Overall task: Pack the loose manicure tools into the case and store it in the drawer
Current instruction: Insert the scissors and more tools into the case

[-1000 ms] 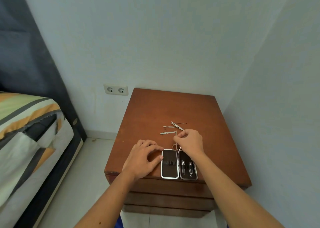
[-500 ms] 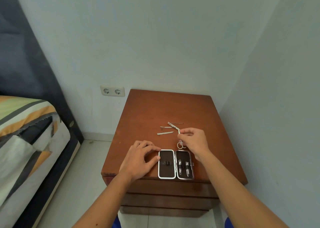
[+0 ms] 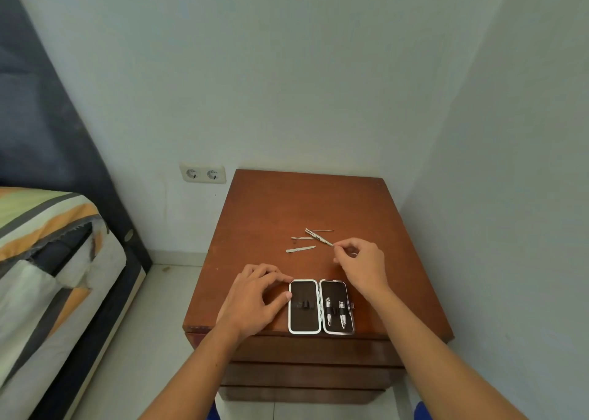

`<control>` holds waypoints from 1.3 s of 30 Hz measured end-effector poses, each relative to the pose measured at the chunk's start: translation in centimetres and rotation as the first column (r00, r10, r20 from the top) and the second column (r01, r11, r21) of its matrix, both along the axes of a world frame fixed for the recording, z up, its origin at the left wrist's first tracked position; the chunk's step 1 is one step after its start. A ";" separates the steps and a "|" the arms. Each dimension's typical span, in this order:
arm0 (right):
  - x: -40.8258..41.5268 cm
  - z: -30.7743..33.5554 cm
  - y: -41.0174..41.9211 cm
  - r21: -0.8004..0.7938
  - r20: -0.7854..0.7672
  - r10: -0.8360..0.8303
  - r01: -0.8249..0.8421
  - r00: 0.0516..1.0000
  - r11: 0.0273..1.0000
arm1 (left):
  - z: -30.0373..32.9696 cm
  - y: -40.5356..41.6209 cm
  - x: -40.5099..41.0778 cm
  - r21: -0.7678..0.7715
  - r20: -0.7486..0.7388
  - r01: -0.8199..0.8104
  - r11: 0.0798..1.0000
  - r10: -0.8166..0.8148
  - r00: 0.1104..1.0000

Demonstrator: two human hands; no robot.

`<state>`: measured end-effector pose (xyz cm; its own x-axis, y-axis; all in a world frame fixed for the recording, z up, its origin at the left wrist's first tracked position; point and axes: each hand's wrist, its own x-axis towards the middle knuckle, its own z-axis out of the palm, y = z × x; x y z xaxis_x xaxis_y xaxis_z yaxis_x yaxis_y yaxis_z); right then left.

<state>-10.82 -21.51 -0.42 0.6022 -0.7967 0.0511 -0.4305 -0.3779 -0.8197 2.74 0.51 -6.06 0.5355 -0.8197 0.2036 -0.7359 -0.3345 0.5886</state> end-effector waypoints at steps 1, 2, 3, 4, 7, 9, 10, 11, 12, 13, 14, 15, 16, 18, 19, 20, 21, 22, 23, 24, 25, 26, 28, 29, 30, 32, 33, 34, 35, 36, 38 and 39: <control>-0.1 -0.1 -0.1 0.015 0.019 0.008 -0.009 1.000 1.000 | 0.0 0.0 0.0 -0.002 0.002 0.000 1.000 0.000 1.000; -0.1 -0.1 -0.1 0.042 0.042 0.017 -0.019 0.999 0.999 | 0.0 0.0 0.0 -0.002 0.003 0.000 1.000 0.000 1.000; -0.2 -0.2 -0.2 0.065 0.063 0.024 -0.028 0.998 0.997 | 0.0 0.0 0.0 -0.002 0.001 -0.001 1.000 0.001 1.000; -0.3 -0.2 -0.2 0.073 0.078 0.028 -0.033 0.997 0.997 | 0.0 0.0 0.0 -0.005 0.000 -0.002 1.000 0.002 1.000; -0.6 0.0 -0.2 0.045 0.074 0.032 -0.035 0.997 0.998 | 0.0 0.0 0.0 -0.016 0.001 -0.002 1.000 0.002 1.000; -0.9 0.2 -0.2 0.105 0.078 0.051 -0.059 0.996 0.993 | -0.1 0.0 0.1 -0.022 0.004 -0.001 1.000 0.001 1.000; -1.0 0.2 -0.3 0.148 0.085 0.065 -0.077 0.994 0.986 | -0.2 0.0 0.1 -0.022 0.005 -0.001 1.000 0.001 1.000; -1.1 0.1 -0.5 0.185 0.092 0.076 -0.092 0.993 0.978 | -0.2 -0.1 0.1 -0.021 0.004 0.000 1.000 0.000 1.000; -1.3 0.0 -0.6 0.217 0.101 0.085 -0.105 0.991 0.971 | -0.2 -0.1 0.1 -0.021 0.005 0.001 1.000 -0.001 1.000; -1.4 -0.1 -0.6 0.242 0.111 0.095 -0.119 0.989 0.963 | -0.2 -0.1 0.1 -0.021 0.007 0.001 1.000 -0.001 1.000; -1.7 -0.2 -0.6 0.261 0.124 0.116 -0.145 0.985 0.954 | -0.3 -0.1 0.1 -0.022 0.008 0.002 1.000 -0.002 1.000; -1.9 -0.3 -0.6 0.258 0.125 0.149 -0.177 0.981 0.950 | -0.3 -0.1 0.1 -0.024 0.009 0.002 1.000 -0.002 1.000; -2.1 -0.4 -0.6 0.238 0.116 0.184 -0.208 0.976 0.949 | -0.3 -0.1 0.1 -0.028 0.009 0.002 1.000 -0.002 1.000; -2.5 -0.8 -0.5 0.194 0.084 0.236 -0.248 0.968 0.949 | -0.3 0.0 0.1 -0.032 0.011 0.001 0.999 -0.001 1.000; -2.6 -0.9 -0.6 0.186 0.081 0.244 -0.255 0.966 0.949 | -0.3 0.0 0.1 -0.033 0.011 0.001 0.999 0.000 1.000; -2.7 -1.0 -0.5 0.184 0.089 0.250 -0.263 0.964 0.947 | -0.4 0.0 0.1 -0.033 0.011 0.000 0.999 0.000 1.000; -2.8 -1.0 -0.6 0.184 0.104 0.249 -0.265 0.963 0.947 | -0.4 0.0 0.1 -0.034 0.011 -0.001 0.999 0.002 1.000; -2.9 -0.9 -0.5 0.188 0.122 0.247 -0.267 0.961 0.945 | -0.4 0.0 0.1 -0.036 0.012 -0.003 0.999 0.004 1.000; -2.9 -0.8 -0.5 0.196 0.143 0.248 -0.273 0.958 0.942 | -0.3 0.0 0.1 -0.035 0.014 -0.004 0.999 0.005 1.000; -2.9 -0.6 -0.4 0.203 0.159 0.251 -0.280 0.955 0.938 | -0.3 -0.1 0.1 -0.035 0.015 -0.003 0.999 0.004 1.000; -2.9 -0.4 -0.4 0.201 0.165 0.256 -0.286 0.953 0.937 | -0.3 -0.1 0.1 -0.036 0.014 -0.003 0.999 0.004 1.000; -3.0 -0.1 -0.4 0.202 0.166 0.261 -0.292 0.951 0.935 | -0.3 -0.1 0.1 -0.037 0.013 -0.003 0.999 0.004 1.000; -3.2 0.4 -0.2 0.236 0.182 0.253 -0.292 0.950 0.927 | -0.3 -0.1 0.1 -0.038 0.012 -0.002 0.999 0.003 1.000; -3.3 0.4 -0.2 0.261 0.195 0.245 -0.291 0.950 0.921 | -0.3 0.0 0.1 -0.037 0.013 -0.003 0.999 0.003 1.000; -3.4 0.4 -0.1 0.286 0.204 0.235 -0.288 0.950 0.914 | -0.3 0.0 0.1 -0.035 0.012 -0.004 0.999 0.004 1.000; -3.7 0.2 0.0 0.321 0.225 0.222 -0.288 0.949 0.902 | -0.3 0.0 0.1 -0.030 0.007 -0.003 1.000 0.003 1.000; -3.8 0.0 0.0 0.331 0.238 0.219 -0.291 0.946 0.898 | -0.3 0.0 0.1 -0.030 0.007 -0.001 1.000 0.002 1.000; -3.9 -0.1 -0.1 0.336 0.244 0.217 -0.292 0.945 0.895 | -0.2 -0.1 0.1 -0.029 0.009 -0.001 1.000 0.001 1.000; -4.0 -0.2 -0.1 0.333 0.239 0.217 -0.290 0.947 0.897 | -0.2 0.0 0.1 -0.026 0.009 -0.002 1.000 0.002 1.000; -4.0 -0.2 -0.3 0.324 0.228 0.220 -0.287 0.948 0.901 | -0.2 0.0 0.1 -0.024 0.007 -0.004 1.000 0.004 1.000; -4.0 -0.3 -0.6 0.292 0.182 0.241 -0.286 0.953 0.913 | -0.3 0.0 0.1 -0.029 0.005 -0.007 1.000 0.008 1.000; -4.0 -0.3 -0.9 0.286 0.164 0.248 -0.287 0.955 0.914 | -0.3 0.0 0.1 -0.031 0.006 -0.008 0.999 0.008 1.000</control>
<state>-14.81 -22.37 -0.71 0.7994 -0.5954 -0.0805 -0.2376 -0.1902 -0.9525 2.85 0.48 -6.31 0.5405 -0.8086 0.2326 -0.7371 -0.3218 0.5942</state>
